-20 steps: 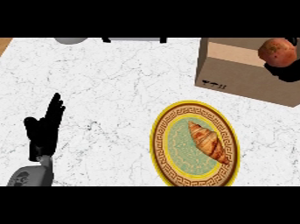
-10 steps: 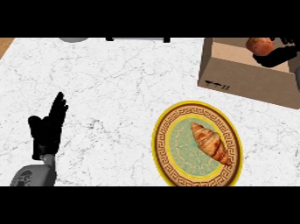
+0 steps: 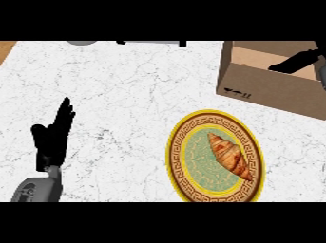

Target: Pick the sweet potato from the plate and place it in the cardboard box

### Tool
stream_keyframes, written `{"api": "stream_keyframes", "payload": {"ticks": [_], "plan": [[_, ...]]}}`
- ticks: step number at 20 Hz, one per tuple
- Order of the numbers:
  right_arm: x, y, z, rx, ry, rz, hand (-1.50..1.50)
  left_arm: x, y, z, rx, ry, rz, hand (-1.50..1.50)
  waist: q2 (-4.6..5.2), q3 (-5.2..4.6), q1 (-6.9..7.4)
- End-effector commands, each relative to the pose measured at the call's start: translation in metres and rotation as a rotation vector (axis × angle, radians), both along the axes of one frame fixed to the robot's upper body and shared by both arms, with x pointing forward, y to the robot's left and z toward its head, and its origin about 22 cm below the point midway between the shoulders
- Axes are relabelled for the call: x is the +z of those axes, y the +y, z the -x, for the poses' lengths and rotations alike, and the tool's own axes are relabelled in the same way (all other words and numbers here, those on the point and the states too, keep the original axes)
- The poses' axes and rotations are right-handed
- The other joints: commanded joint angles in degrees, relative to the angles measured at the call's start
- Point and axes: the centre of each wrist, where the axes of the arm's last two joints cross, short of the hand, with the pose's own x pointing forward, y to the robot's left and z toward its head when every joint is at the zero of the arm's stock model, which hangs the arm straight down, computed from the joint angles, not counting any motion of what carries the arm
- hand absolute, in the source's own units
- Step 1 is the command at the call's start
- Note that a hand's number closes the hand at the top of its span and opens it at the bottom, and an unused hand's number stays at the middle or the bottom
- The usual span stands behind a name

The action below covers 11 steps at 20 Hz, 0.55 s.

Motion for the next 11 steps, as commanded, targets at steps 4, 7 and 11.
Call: {"api": "stream_keyframes", "payload": {"ticks": [4, 7, 11], "plan": [[-0.017, -0.005, -0.002, 0.137, -0.103, -0.374, -1.50, 0.000, 0.005, 0.001, -0.004, -0.001, -0.004, 0.00, 0.19, 0.33, -0.35], [-0.006, -0.030, 0.002, 0.138, -0.090, -0.530, -1.50, -0.001, 0.010, 0.008, 0.030, 0.011, 0.002, 0.00, -0.14, 0.29, -0.73], [0.003, -0.067, 0.014, 0.063, -0.127, -0.613, -1.50, -0.002, -0.008, -0.008, 0.012, 0.006, -0.020, 0.00, 0.48, 0.30, -0.57]]}}
